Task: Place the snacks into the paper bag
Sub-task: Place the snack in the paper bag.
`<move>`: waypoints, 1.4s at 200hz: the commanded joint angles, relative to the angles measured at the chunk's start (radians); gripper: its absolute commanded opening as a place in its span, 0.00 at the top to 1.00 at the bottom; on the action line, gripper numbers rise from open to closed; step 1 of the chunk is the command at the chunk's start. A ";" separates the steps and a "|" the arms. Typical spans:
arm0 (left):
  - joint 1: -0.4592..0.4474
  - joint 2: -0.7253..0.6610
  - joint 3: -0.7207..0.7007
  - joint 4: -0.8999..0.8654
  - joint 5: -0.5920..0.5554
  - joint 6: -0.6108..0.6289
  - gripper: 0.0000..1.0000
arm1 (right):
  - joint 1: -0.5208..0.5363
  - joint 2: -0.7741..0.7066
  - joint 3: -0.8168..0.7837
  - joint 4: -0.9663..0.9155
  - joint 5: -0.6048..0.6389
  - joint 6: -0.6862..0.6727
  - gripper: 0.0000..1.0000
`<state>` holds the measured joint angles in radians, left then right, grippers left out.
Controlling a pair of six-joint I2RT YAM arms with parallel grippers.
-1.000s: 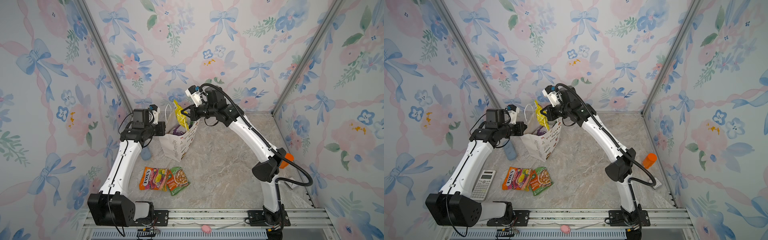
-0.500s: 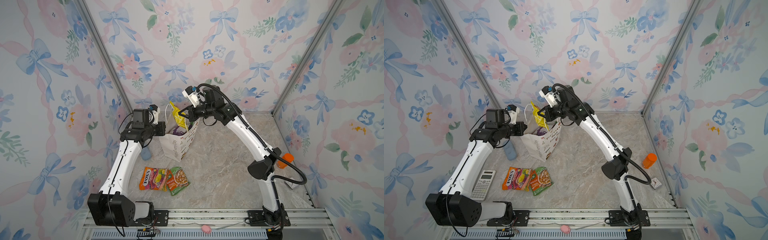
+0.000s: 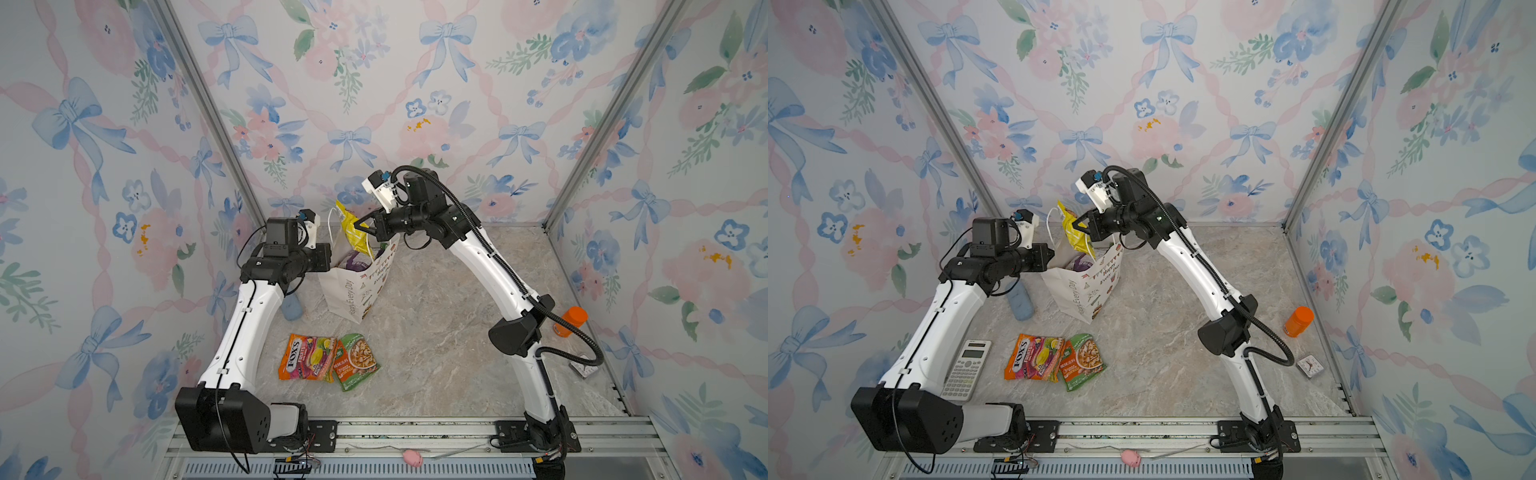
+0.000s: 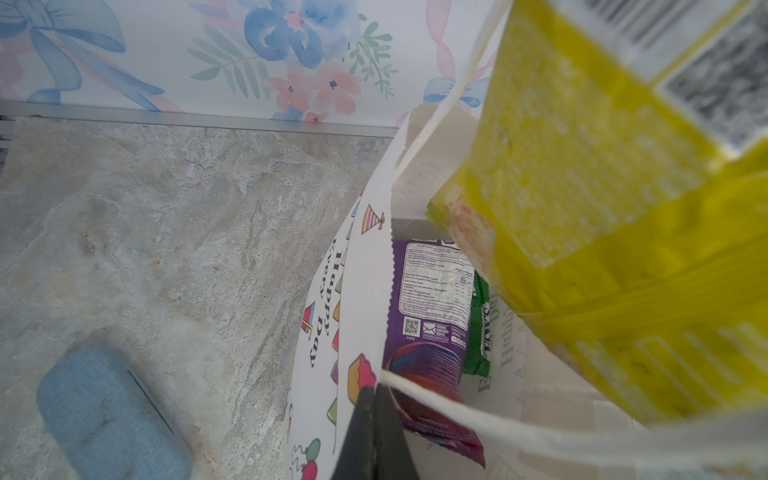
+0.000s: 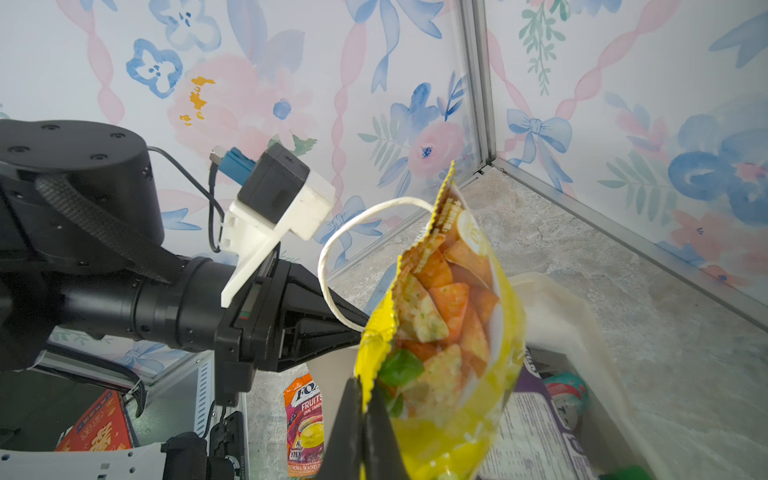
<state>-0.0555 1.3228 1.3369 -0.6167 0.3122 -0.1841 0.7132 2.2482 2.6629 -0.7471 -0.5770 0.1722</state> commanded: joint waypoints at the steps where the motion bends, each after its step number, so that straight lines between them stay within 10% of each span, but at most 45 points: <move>1: 0.005 -0.011 0.016 0.000 0.026 -0.002 1.00 | -0.013 0.010 0.032 -0.015 -0.026 -0.016 1.00; 280: 0.005 -0.014 0.016 0.000 0.024 0.001 1.00 | -0.041 -0.052 -0.151 0.036 -0.058 -0.022 1.00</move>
<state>-0.0555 1.3228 1.3369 -0.6163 0.3122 -0.1841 0.6823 2.2524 2.5469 -0.7361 -0.6243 0.1520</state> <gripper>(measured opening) 0.047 0.046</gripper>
